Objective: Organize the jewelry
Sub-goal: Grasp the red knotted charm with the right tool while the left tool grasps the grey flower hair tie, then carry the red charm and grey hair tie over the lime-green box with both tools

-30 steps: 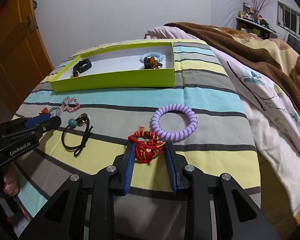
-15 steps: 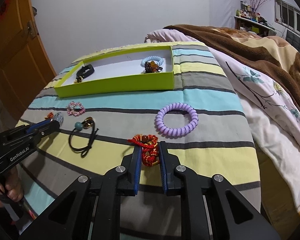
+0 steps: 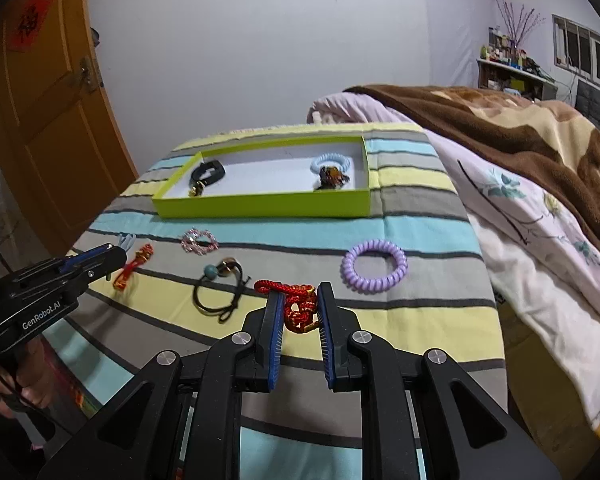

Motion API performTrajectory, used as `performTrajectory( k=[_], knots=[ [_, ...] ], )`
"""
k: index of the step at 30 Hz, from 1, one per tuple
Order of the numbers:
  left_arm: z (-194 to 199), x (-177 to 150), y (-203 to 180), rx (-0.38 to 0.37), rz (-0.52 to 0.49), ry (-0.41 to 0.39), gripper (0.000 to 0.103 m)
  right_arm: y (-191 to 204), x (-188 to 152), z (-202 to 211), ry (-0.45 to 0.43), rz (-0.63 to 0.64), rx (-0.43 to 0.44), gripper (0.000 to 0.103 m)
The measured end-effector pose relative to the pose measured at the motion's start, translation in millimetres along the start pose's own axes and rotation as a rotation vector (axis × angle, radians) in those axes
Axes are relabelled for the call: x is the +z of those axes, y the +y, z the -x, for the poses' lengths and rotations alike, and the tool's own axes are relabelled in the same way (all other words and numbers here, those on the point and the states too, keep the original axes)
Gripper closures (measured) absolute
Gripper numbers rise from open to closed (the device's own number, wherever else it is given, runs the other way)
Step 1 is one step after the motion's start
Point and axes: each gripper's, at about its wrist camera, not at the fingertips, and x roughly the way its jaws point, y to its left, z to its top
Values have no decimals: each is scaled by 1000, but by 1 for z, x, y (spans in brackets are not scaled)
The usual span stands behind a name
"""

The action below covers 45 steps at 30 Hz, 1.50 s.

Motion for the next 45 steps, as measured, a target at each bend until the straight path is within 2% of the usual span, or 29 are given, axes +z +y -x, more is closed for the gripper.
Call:
performTrajectory(
  k=[19, 37, 45],
  knots=[
    [-1, 32, 1, 1, -25, -60, 87, 3, 35, -4, -59, 32, 9, 86],
    [-41, 69, 29, 42, -19, -71, 87, -18, 83, -63, -39, 28, -11, 86],
    [-71, 79, 40, 45, -7, -36, 87, -28, 97, -96, -3, 23, -18, 86]
  ],
)
